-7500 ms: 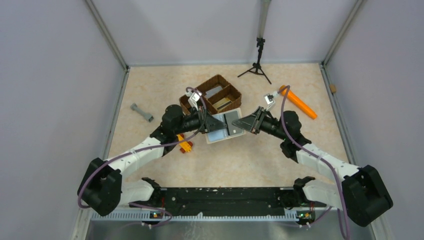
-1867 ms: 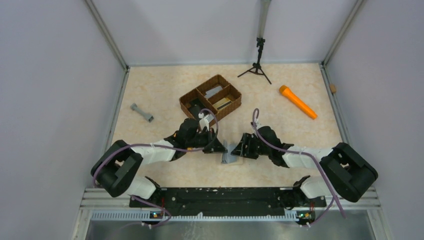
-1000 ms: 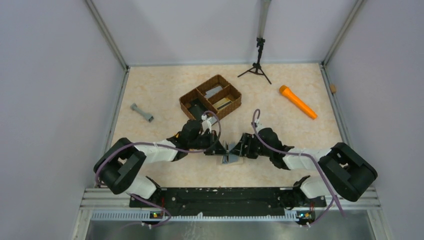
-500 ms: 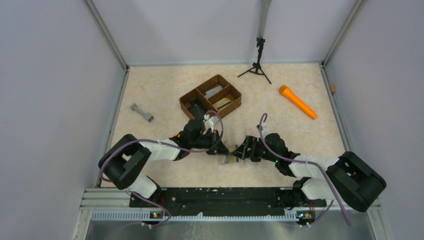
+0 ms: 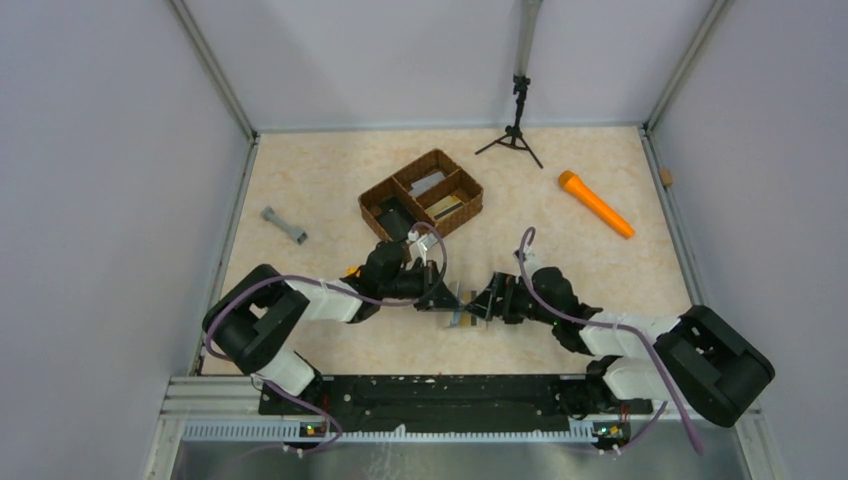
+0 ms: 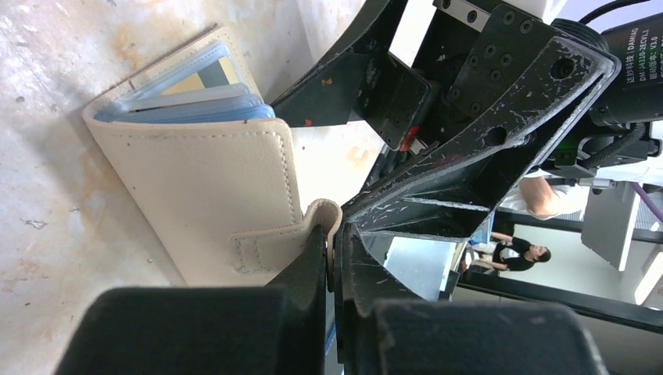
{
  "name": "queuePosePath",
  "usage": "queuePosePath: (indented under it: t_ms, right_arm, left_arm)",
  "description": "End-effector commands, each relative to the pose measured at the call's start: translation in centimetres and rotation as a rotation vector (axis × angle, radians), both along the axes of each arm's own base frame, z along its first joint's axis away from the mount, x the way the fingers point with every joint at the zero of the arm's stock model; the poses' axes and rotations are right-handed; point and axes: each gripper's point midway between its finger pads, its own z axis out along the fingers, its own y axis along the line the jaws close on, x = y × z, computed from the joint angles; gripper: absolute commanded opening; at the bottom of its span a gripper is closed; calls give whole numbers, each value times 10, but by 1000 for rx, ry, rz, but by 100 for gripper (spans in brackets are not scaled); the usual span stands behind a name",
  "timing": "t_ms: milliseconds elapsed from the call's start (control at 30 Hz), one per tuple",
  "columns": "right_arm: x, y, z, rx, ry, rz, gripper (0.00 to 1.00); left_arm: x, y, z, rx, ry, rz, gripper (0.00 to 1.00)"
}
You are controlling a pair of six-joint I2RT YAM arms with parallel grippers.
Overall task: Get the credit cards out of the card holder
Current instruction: Pick up the card holder from the center of the board.
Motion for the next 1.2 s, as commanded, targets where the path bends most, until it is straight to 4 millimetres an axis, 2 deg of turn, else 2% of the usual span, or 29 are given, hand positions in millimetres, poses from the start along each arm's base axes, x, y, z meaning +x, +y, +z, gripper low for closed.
queuePosePath:
  t_ms: [0,267,433,533,700,833,967,1100,1167]
  right_arm:
    - [-11,4,7,29,-30,67,90]
    - [-6,4,9,13,-26,52,75]
    - [-4,6,7,-2,-12,49,73]
    - [-1,5,3,-18,0,37,70]
    - [1,9,1,-5,20,30,70]
    - [3,13,5,7,26,36,68]
    - [5,16,5,5,35,40,68]
    - [5,18,5,8,43,47,67]
    - [6,19,6,8,43,46,67]
  left_arm:
    - [5,4,-14,27,3,56,0]
    - [7,17,-20,24,23,94,0]
    - [6,21,-19,16,22,103,0]
    - [7,19,-12,-17,19,102,0]
    - [11,17,-4,-30,5,100,0]
    - [15,25,-6,49,-7,108,0]
    - [32,52,-20,291,-73,197,19]
    - [35,79,-26,486,-117,233,54]
    - [31,80,-25,541,-135,204,75]
